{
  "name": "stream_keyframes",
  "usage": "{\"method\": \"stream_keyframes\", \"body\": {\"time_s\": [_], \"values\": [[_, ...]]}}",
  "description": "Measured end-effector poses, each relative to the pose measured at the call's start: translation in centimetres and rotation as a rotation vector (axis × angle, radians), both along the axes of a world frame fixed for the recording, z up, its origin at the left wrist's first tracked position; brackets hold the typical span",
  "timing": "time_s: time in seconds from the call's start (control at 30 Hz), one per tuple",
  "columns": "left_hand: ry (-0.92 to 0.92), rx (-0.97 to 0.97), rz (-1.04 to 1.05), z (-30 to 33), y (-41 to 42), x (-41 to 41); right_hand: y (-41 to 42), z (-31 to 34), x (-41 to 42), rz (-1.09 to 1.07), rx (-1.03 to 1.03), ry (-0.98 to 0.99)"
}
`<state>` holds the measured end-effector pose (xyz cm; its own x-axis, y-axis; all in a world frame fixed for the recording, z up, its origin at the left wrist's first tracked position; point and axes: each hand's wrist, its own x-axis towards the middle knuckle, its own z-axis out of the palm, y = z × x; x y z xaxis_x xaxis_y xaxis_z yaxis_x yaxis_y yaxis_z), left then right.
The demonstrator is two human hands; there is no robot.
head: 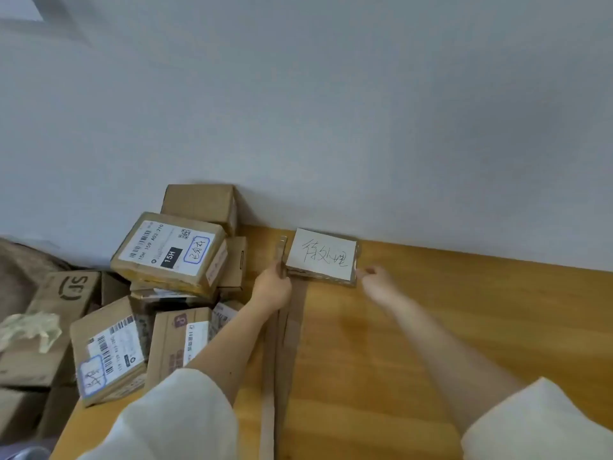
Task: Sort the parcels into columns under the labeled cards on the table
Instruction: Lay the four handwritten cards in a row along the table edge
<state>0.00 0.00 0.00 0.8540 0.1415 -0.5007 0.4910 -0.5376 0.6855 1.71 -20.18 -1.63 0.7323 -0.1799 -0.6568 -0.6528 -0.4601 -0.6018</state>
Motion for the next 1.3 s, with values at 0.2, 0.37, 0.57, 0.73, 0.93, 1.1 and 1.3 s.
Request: {"method": "stream_keyframes", "body": {"time_s": [0.2,0.37,0.57,0.73,0.93,1.1,1.3], "values": [[0.017,-0.051,0.024,-3.1,-0.6,3.3,0.4,-2.7,2.8,-0.16,0.065,0.065],[0.017,-0.026,0.036,-4.9,-1.0,5.1,0.7,-4.5,4.4,-0.254,0.047,0.06],[-0.007,0.04,-0.011,-6.7,-0.8,6.1,1.4,-5.5,5.4,-0.263,0.08,0.071],[0.0,0.09,-0.035,-7.2,-0.8,6.0,1.1,-6.0,5.5,-0.276,0.146,0.098],[-0.062,0.138,-0.078,-7.7,-1.2,4.4,1.4,-6.3,4.9,-0.339,0.288,0.069],[-0.094,0.239,-0.101,-8.3,-1.5,1.9,0.8,-5.7,3.0,-0.406,0.281,-0.024],[-0.098,0.304,-0.088,-7.4,-1.3,0.5,-1.8,-4.1,0.2,-0.508,0.342,-0.092]]}}
